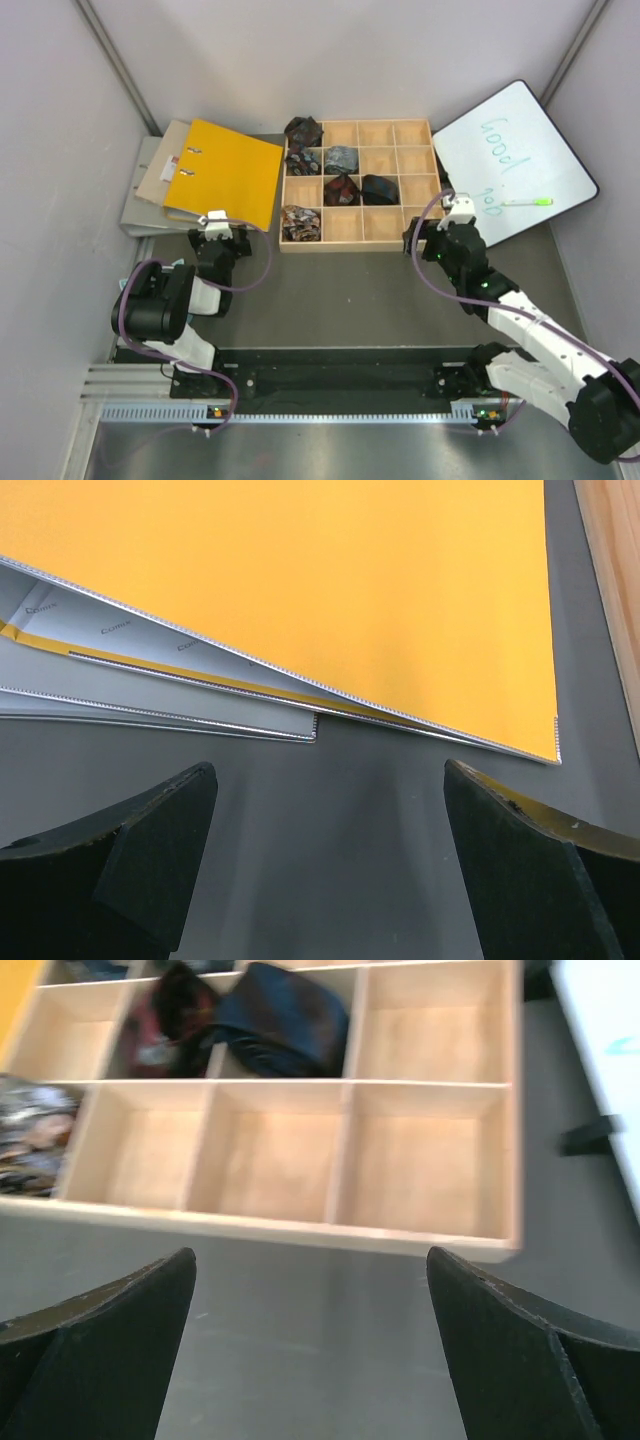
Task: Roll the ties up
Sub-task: Reset both arms
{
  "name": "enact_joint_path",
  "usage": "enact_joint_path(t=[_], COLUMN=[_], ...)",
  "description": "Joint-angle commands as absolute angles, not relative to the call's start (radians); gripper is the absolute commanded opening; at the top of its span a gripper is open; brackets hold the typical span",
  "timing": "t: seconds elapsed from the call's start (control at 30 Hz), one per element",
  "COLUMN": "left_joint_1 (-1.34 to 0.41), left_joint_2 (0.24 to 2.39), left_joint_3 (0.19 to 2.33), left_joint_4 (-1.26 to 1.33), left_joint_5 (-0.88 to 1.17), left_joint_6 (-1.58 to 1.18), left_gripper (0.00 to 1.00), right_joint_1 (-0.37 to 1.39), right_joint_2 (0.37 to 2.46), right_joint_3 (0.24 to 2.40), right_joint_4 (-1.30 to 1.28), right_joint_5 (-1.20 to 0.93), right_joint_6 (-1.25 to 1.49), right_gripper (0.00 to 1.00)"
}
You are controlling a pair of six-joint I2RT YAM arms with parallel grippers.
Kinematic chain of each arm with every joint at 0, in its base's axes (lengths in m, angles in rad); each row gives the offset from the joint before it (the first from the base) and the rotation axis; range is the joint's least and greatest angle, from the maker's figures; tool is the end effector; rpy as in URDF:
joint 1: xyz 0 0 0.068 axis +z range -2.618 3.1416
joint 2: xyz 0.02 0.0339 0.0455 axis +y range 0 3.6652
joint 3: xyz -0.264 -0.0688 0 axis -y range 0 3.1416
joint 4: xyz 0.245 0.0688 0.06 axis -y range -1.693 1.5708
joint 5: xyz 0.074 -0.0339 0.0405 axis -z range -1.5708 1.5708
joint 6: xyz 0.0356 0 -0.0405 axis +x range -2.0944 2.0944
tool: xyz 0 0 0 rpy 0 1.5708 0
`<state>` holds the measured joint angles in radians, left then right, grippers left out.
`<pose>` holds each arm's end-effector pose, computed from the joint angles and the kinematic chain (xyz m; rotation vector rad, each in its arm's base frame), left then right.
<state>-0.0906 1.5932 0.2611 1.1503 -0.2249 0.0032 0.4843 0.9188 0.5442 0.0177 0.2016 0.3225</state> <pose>0.2487 -0.0146 0.1339 -0.0820 1.7479 0.1332 0.1908 0.0923 0.2515 -0.0209 1.9355 0.3467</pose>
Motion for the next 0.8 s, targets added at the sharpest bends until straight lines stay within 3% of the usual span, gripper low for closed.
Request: enact_joint_path(t=[0.0,0.17,0.3,0.5,0.7,0.77], left_joint_1=[-0.078,-0.078,-0.078,-0.077,-0.077,-0.077], left_joint_2=[1.595,1.594,1.595,1.597,1.595,1.597], left_joint_3=[0.290,0.291,0.290,0.291,0.291,0.295], left_joint_4=[1.186,1.186,1.184,1.181,1.180,1.178], left_joint_5=[-0.210,-0.207,-0.207,-0.206,-0.207,-0.206], left_joint_6=[-0.025,-0.026,-0.026,-0.026,-0.026,-0.028], left_gripper=[0.99,0.99,0.99,0.99,0.99,0.99], right_joint_1=[0.489,0.416,0.247,0.164,0.016,0.005], right_joint_2=[0.925,0.923,0.983,1.169,1.373,1.338], right_joint_3=[0.497,0.296,0.160,0.124,0.117,0.181], right_joint_4=[0.089,0.476,0.763,1.062,1.313,1.073], right_joint_5=[0.513,0.520,0.355,0.172,0.035,0.003], right_joint_6=[0.140,-0.067,-0.066,-0.114,-0.009,-0.008], right_gripper=[0.99,0.99,0.99,0.99,0.99,0.99])
